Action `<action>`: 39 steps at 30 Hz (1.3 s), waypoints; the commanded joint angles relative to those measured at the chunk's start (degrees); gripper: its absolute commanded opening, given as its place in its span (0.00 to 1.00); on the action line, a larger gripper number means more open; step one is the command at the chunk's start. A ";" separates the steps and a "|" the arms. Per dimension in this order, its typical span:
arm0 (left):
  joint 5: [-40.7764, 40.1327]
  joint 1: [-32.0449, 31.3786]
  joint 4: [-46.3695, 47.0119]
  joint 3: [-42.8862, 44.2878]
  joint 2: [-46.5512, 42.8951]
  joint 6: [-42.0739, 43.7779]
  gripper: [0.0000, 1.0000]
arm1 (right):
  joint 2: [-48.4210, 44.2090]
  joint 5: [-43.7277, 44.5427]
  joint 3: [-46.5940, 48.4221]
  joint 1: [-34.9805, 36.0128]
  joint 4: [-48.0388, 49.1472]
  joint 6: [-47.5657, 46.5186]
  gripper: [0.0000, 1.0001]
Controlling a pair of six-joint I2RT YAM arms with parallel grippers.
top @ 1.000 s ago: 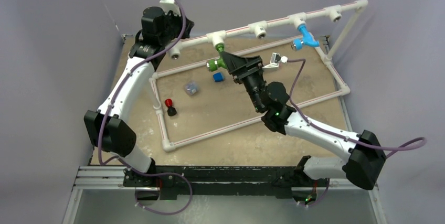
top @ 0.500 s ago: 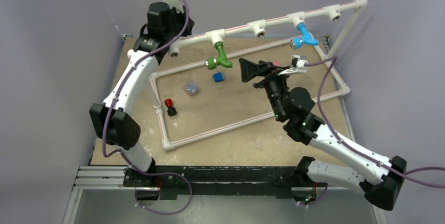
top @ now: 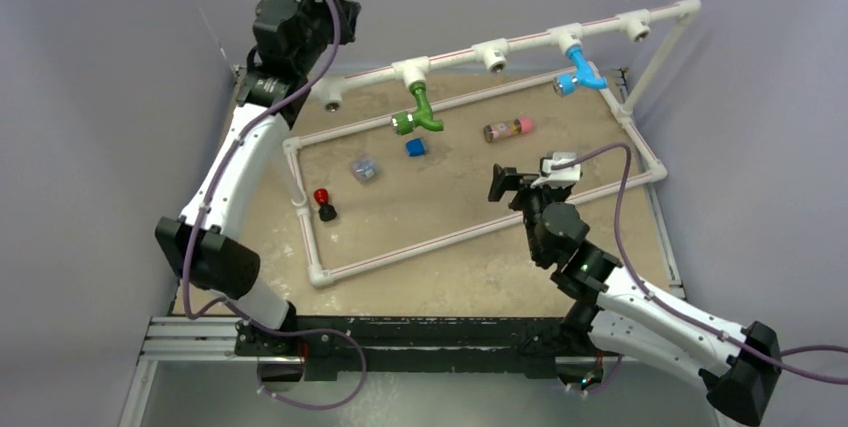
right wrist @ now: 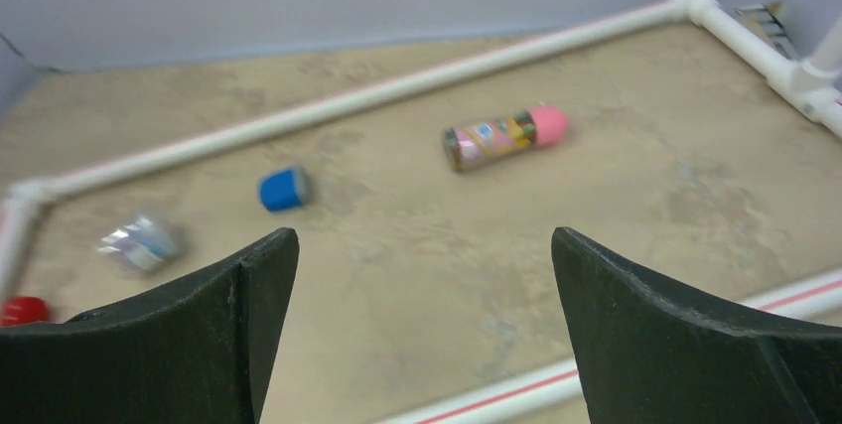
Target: Install the water faucets
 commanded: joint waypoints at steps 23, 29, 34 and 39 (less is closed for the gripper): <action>27.32 0.17 -19.67 -26.84 -44.12 -10.58 0.15 | 38.21 -29.18 -13.25 -43.46 59.03 -1.67 0.99; 29.46 -0.89 -25.79 -31.22 -48.35 -8.79 0.15 | 46.66 -29.03 -17.20 -44.17 75.90 -3.22 0.99; 31.14 -3.50 -29.33 -33.65 -51.81 -7.07 0.16 | 46.09 -28.10 -16.45 -44.18 73.18 -3.12 0.99; 34.30 -4.46 -30.89 -39.44 -55.92 -8.46 0.17 | 46.89 -27.44 -17.10 -44.17 76.82 -3.47 0.99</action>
